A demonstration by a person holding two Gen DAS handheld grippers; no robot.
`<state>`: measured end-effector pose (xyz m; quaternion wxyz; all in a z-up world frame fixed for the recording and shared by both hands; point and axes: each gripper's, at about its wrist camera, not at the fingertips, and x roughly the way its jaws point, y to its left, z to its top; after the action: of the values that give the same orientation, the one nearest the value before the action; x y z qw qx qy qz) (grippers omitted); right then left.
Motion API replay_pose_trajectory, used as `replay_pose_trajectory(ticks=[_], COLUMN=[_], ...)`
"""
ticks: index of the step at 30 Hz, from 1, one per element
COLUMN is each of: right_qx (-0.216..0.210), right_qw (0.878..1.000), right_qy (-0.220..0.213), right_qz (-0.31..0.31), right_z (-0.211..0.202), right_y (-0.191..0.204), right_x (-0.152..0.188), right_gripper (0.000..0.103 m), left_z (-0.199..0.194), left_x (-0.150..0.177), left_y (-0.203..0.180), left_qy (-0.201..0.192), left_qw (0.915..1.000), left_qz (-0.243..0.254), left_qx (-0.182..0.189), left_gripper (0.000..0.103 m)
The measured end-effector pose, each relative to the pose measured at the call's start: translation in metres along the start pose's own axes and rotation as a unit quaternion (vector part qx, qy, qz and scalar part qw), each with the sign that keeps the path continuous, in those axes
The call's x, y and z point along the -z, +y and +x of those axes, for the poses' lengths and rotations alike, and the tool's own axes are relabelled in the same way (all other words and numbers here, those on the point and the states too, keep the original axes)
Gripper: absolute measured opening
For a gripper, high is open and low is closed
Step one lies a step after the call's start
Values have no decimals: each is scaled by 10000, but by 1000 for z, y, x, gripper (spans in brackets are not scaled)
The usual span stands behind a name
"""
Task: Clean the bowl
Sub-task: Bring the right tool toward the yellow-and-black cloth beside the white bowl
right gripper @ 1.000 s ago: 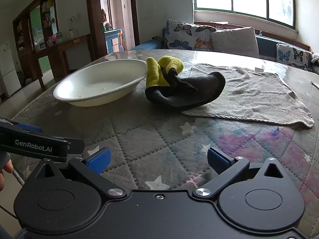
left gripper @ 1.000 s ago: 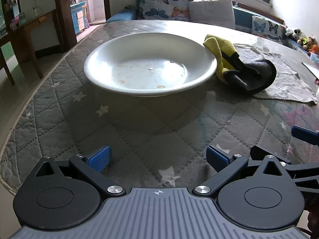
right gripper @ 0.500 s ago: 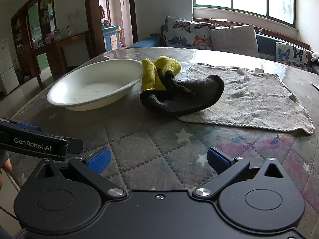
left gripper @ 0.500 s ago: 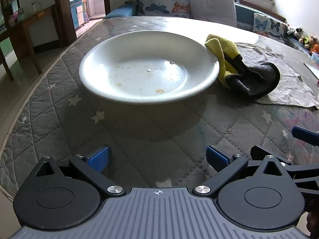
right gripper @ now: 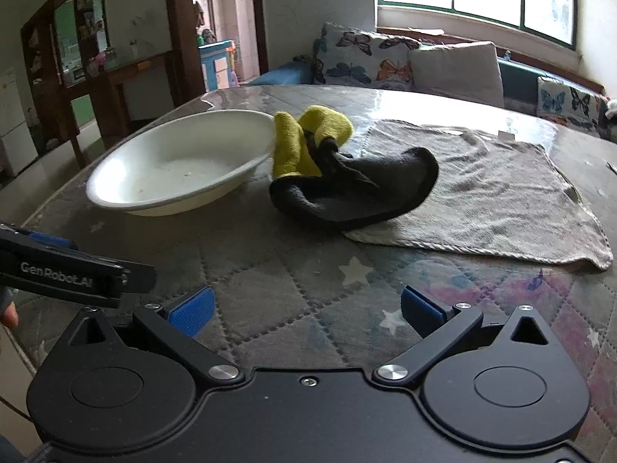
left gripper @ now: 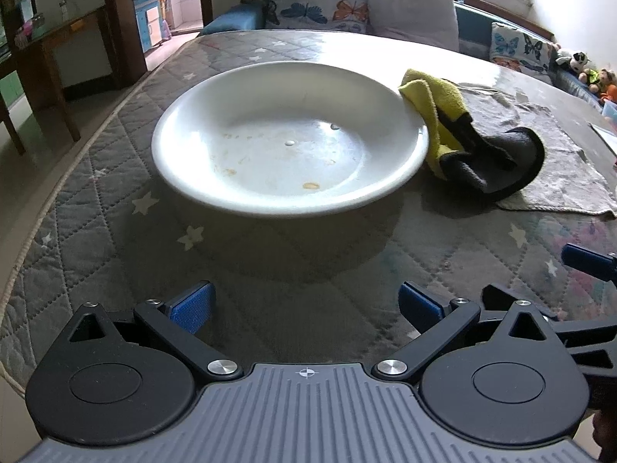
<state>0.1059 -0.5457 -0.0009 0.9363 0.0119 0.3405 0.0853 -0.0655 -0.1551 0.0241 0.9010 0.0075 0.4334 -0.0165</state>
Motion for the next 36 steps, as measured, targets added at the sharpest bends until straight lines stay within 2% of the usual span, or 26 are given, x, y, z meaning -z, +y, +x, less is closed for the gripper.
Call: replay_pose_trajectory(ticks=[8,15,36], right_qx=[70,181,153], right_qw=[9997,9990,9992], right_qy=[223,298,339], right_qz=[-17,-294,-114], right_z=[6,8,9], right_y=[-1,5,-1], right_x=[2,5,-5], right_gripper=[103,103,103], left_z=[4,5,8], left_x=[-4,-6,-9], left_y=[3,-1,-5], left_qy=[60,110,230], left_qw=[10000,9999,9995], left_qz=[1,72,222], left_qx=[-32,5,50], left_gripper=[102,102,102])
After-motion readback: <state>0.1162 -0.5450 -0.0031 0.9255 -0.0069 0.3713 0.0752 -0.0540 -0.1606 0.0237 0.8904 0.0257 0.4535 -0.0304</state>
